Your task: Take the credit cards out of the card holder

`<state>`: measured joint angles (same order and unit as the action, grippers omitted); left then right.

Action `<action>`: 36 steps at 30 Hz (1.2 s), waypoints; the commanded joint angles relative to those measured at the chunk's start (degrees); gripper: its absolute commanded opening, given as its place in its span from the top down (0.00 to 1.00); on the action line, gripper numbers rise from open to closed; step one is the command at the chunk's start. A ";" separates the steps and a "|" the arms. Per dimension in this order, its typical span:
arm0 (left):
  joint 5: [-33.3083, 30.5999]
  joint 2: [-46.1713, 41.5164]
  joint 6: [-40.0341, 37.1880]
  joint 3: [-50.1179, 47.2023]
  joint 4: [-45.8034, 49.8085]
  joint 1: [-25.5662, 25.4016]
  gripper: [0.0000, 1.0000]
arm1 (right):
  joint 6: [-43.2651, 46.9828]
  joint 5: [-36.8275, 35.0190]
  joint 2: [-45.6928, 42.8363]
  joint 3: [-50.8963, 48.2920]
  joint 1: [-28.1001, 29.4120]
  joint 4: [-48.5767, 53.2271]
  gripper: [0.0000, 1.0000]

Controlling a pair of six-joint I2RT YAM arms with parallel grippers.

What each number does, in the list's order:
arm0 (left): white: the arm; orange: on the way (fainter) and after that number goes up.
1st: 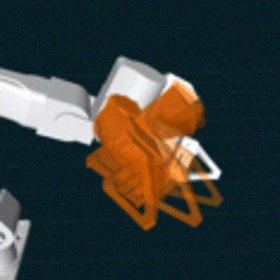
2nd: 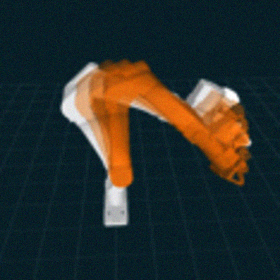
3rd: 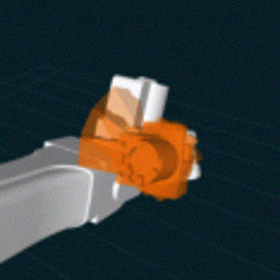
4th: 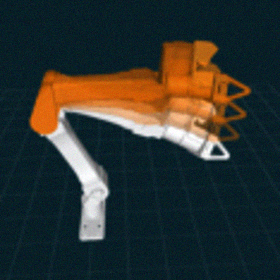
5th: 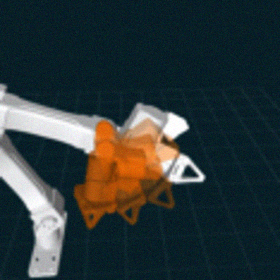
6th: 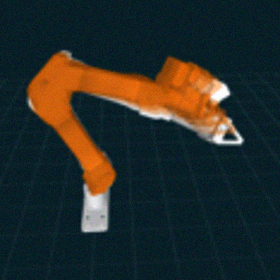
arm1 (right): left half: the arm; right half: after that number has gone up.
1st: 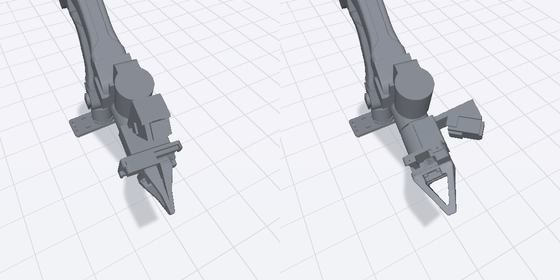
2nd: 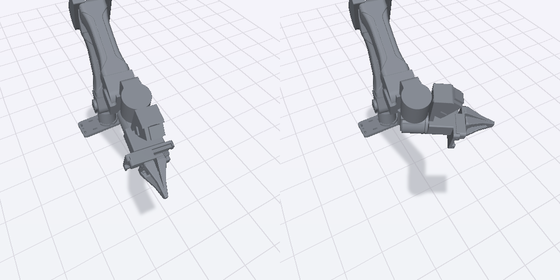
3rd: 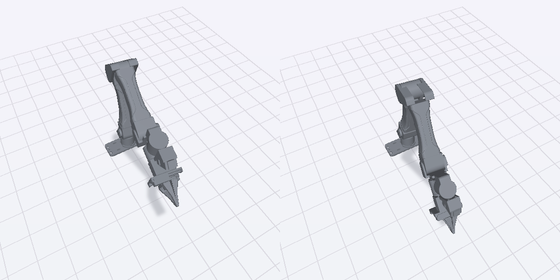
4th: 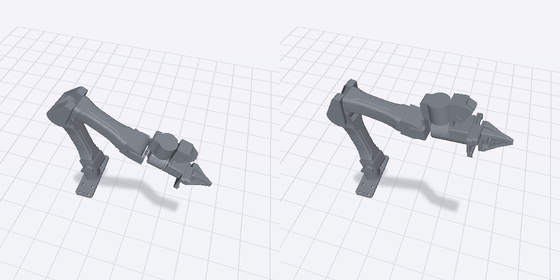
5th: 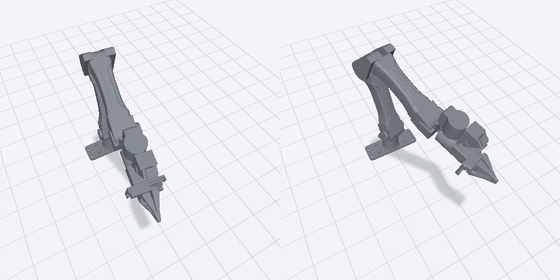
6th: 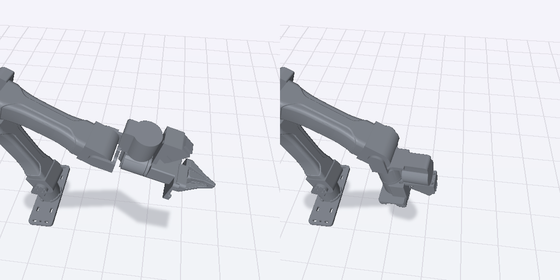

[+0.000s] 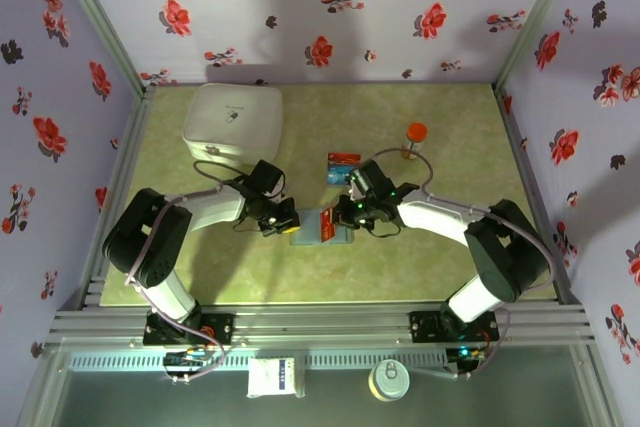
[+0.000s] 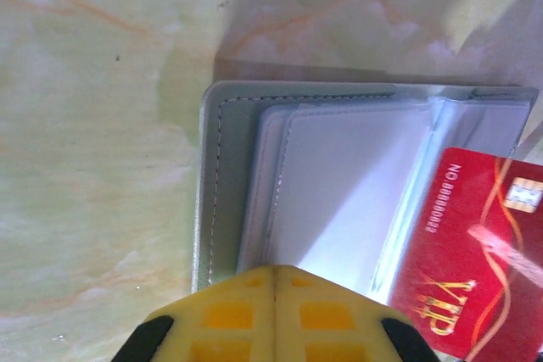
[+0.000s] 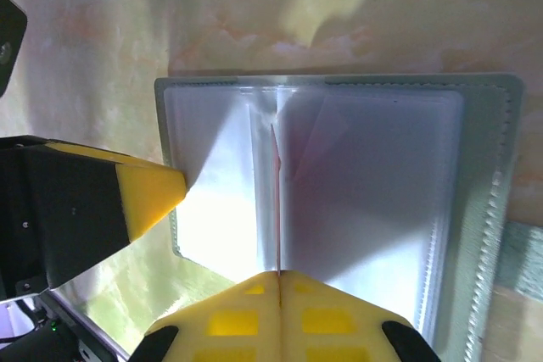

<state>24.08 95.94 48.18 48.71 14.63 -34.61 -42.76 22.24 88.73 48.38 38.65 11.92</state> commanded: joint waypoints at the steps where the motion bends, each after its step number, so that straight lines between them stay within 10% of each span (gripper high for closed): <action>1: -1.38 0.91 -1.69 1.30 2.81 -0.28 1.00 | 5.33 -3.33 -2.28 3.45 -0.59 7.21 0.94; 27: -5.16 -6.61 -3.85 2.09 7.52 -0.11 0.97 | 81.88 -19.03 9.45 35.63 -4.35 42.12 1.00; 36: -5.92 -10.43 -3.25 -1.32 8.11 0.07 0.97 | 91.67 -15.78 18.65 50.13 -8.17 48.61 1.00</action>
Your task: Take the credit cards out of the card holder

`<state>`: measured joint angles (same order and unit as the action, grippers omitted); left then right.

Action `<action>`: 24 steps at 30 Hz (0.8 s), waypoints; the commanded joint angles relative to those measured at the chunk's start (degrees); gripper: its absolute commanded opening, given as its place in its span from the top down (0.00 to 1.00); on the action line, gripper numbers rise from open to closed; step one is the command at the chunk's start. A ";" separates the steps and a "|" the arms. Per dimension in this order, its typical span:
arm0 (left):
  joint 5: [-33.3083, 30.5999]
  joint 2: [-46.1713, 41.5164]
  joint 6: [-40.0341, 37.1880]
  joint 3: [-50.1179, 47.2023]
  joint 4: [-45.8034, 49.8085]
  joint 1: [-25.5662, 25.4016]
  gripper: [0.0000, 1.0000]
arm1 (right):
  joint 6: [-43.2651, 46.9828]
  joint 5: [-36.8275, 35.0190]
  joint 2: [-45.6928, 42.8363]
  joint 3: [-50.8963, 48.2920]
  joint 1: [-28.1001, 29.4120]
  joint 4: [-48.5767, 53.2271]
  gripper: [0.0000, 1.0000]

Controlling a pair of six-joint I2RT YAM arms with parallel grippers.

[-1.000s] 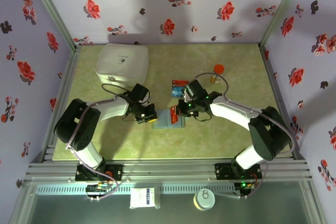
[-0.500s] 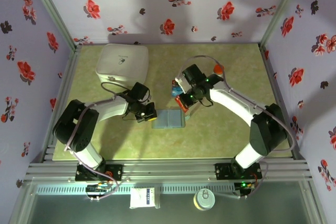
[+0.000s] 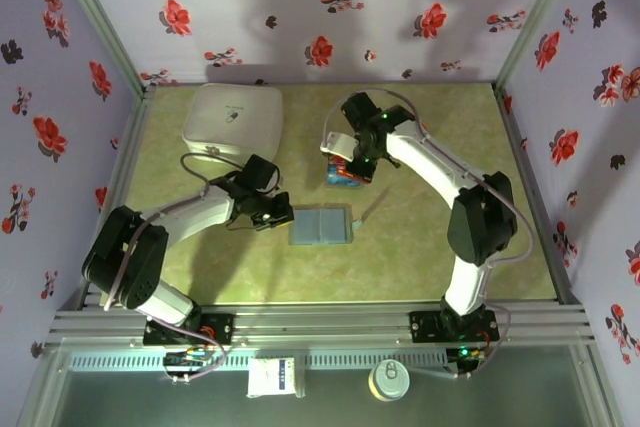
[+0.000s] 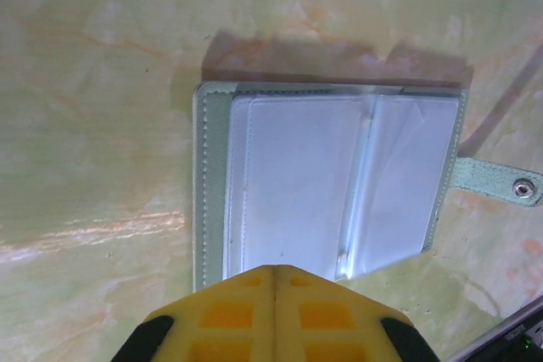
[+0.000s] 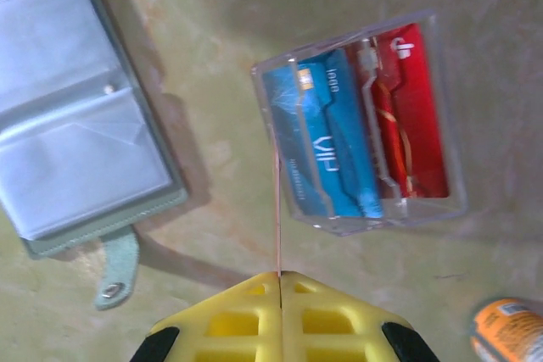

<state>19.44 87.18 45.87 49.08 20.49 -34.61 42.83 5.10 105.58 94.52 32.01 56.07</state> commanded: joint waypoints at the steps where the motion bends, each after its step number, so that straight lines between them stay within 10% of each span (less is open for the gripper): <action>1: -1.41 -2.16 -0.78 -2.05 2.37 0.12 0.96 | 6.61 1.72 2.59 5.21 -1.91 4.63 1.00; 24: -2.93 -5.57 0.95 -4.87 4.23 0.70 0.96 | 15.12 3.20 21.48 28.87 -4.41 14.04 1.00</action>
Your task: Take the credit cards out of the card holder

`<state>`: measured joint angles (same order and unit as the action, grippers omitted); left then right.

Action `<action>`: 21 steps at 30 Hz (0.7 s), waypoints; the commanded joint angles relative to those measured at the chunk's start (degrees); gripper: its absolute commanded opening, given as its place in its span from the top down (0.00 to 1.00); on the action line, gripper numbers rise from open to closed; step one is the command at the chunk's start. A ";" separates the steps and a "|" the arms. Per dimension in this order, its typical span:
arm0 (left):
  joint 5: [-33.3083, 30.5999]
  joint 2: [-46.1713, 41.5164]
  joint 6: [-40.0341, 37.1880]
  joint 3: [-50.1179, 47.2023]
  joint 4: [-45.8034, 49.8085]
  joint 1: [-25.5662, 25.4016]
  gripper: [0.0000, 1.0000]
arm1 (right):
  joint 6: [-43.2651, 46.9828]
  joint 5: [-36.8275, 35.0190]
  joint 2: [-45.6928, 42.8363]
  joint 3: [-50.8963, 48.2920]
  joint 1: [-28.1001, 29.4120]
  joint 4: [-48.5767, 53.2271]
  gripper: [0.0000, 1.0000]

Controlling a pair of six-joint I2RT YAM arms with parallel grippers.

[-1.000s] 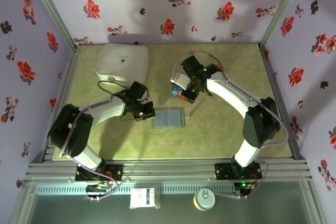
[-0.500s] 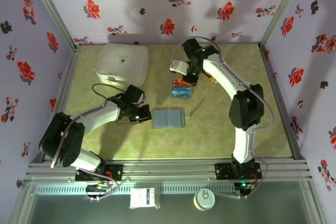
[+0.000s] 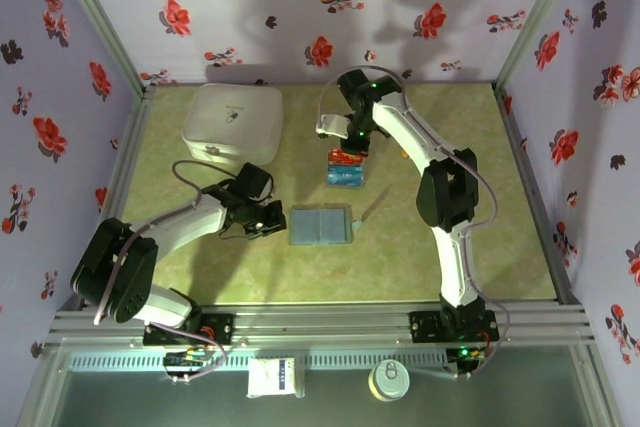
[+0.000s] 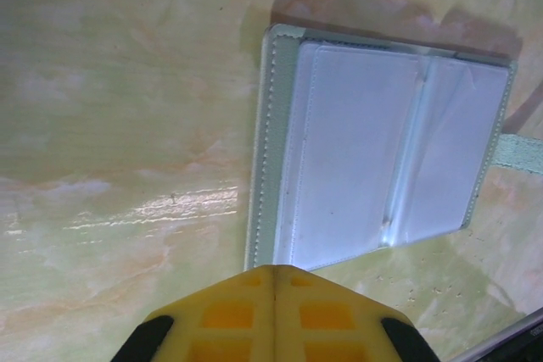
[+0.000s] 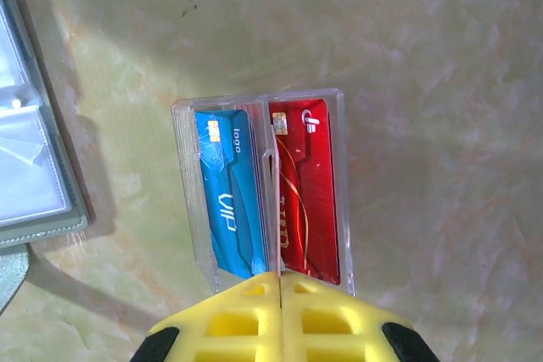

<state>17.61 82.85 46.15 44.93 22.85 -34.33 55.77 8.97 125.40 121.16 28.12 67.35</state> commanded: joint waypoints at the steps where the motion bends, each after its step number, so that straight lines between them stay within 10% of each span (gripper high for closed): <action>1: -1.08 -1.23 0.69 -0.71 2.05 0.40 0.96 | 2.24 -1.03 1.99 2.48 -0.60 2.84 1.00; 21: -0.74 0.30 -0.70 0.64 3.38 1.16 0.96 | 2.77 0.08 4.75 8.10 -0.95 3.94 1.00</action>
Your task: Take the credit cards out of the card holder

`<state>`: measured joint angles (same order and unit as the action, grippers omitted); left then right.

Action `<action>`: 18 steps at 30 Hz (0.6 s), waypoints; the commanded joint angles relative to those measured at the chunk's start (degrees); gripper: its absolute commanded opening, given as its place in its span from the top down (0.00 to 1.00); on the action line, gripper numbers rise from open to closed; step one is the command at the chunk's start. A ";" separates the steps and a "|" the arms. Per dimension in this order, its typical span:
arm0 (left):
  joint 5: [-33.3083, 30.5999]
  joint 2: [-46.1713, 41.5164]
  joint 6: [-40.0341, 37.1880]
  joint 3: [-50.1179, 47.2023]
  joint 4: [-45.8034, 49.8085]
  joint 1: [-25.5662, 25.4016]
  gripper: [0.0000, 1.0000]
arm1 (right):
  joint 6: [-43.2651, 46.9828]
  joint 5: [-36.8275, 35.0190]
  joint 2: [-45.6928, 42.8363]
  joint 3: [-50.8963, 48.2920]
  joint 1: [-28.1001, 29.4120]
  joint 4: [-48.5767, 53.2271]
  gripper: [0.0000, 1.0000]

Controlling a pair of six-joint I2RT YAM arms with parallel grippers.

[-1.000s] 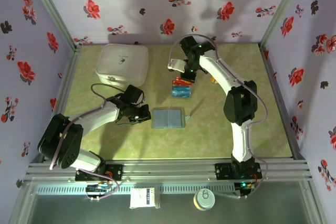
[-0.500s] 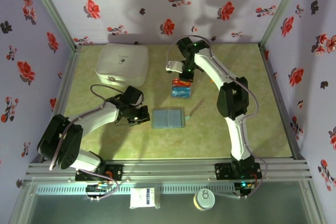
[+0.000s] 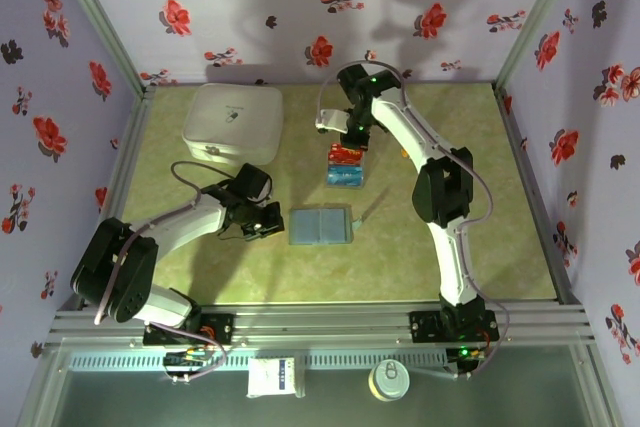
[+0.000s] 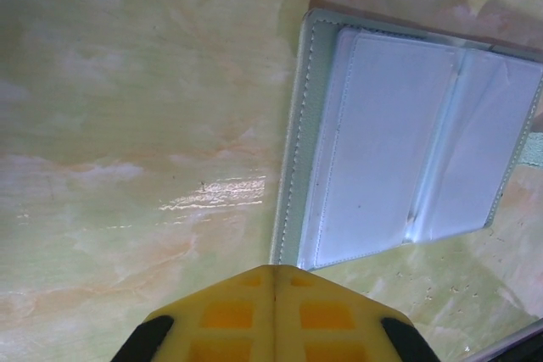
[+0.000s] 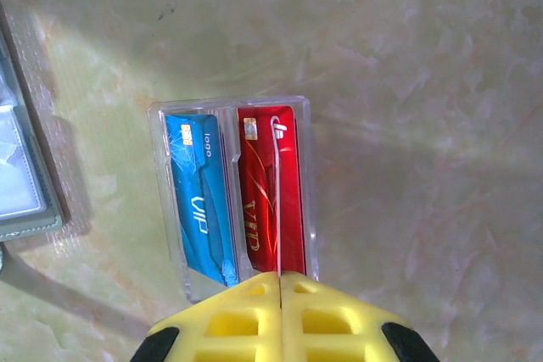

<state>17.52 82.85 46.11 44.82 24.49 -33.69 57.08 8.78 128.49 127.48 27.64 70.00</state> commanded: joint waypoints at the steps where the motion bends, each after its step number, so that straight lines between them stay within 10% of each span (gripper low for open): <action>1: -0.67 0.28 -0.62 0.77 1.70 0.57 0.96 | 1.46 0.34 1.94 1.76 -0.48 1.26 1.00; 18: 0.01 2.60 -0.76 2.07 0.92 0.71 0.96 | -5.05 -1.98 0.23 -1.00 -0.83 -4.29 0.82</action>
<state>17.54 84.20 46.11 44.99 24.71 -33.36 54.92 7.49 131.98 127.70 27.42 67.90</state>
